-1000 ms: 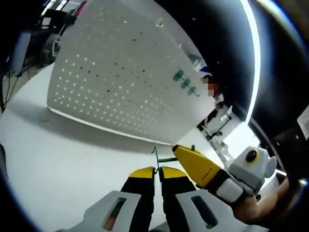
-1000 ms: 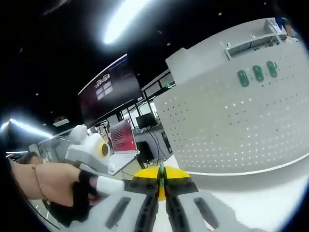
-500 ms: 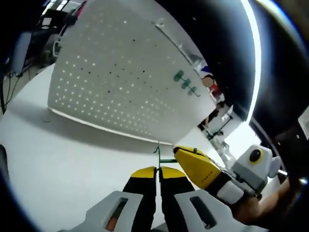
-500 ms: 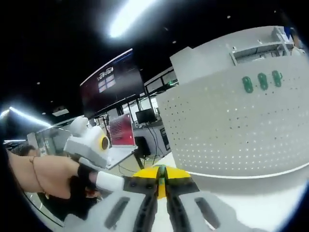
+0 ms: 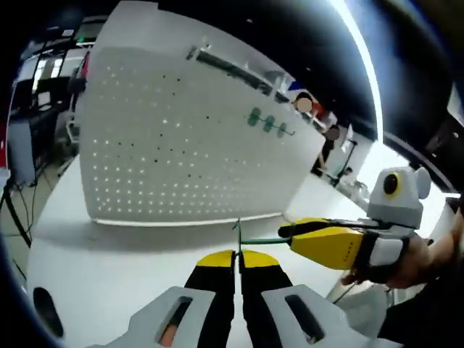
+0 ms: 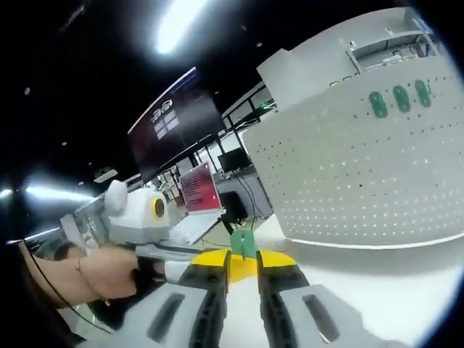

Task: Insert the hook assembly into the mounting plate slot until the hook locks in place.

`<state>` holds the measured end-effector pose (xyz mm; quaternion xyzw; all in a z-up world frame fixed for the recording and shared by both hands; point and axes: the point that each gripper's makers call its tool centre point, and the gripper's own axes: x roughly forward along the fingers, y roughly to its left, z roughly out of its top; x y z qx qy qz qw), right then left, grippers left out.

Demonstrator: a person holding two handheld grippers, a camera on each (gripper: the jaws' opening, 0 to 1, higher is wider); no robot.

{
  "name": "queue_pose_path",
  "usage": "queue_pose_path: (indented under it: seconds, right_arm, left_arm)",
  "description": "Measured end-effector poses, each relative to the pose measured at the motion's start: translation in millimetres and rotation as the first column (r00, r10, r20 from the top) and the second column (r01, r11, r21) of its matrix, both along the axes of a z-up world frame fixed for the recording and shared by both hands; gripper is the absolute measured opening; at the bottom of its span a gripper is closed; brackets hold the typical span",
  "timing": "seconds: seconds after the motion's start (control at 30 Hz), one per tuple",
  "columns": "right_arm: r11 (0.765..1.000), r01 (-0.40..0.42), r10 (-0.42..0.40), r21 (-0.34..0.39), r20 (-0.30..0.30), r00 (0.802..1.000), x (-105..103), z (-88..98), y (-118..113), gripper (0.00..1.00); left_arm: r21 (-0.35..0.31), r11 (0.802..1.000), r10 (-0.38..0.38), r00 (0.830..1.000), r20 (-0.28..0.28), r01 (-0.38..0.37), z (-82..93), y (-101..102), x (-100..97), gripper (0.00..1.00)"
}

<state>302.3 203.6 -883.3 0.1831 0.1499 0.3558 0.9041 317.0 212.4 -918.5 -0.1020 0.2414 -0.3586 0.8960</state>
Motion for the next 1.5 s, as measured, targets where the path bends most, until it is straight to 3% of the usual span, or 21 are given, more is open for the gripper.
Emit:
queue_pose_path:
  seconds: [0.23,0.47,0.63,0.77,1.03,1.17,1.4,1.5]
  right_arm:
    - [1.000,-0.017,0.018,0.020,-0.049,0.999,3.7,-2.6,4.8,0.10]
    - [1.000,-0.022,0.023,0.021,-0.042,0.999,3.3,0.6,7.7,0.06]
    - [0.997,-0.019,0.024,0.070,-0.070,0.997,5.0,3.4,7.8,0.03]
    - [0.996,-0.007,0.014,0.093,-0.077,0.997,5.1,5.1,7.2,0.02]
    - [0.999,0.025,-0.025,0.034,0.001,1.000,5.5,9.3,3.6,0.00]
    - [0.999,0.024,-0.024,0.035,-0.009,1.000,5.7,8.2,1.7,0.00]
    - [0.999,-0.016,0.017,-0.031,0.021,1.000,6.5,8.3,-0.1,0.00]
    - [0.999,-0.025,0.027,-0.046,0.032,0.999,6.7,8.8,-0.1,0.00]
  left_arm:
    - [0.033,0.998,-0.047,0.994,0.094,0.044,7.2,-8.9,-3.8,0.01]
    - [0.059,0.997,-0.057,0.986,0.156,0.048,12.9,-9.9,-3.7,0.01]
    - [0.090,0.995,-0.065,0.973,0.222,0.046,18.8,-10.4,-3.9,0.01]
    - [0.092,0.995,-0.062,0.970,0.234,0.041,20.5,-9.8,-2.3,0.01]
    - [0.093,0.995,-0.068,0.962,0.265,0.044,23.8,-11.7,-0.4,0.02]
    - [0.111,0.992,-0.084,0.959,0.272,0.056,23.5,-12.3,-1.2,0.04]
    - [0.089,0.993,-0.097,0.962,0.257,0.076,21.2,-10.9,-4.6,0.26]
    - [0.085,0.993,-0.100,0.962,0.252,0.081,19.9,-9.2,-4.9,0.40]
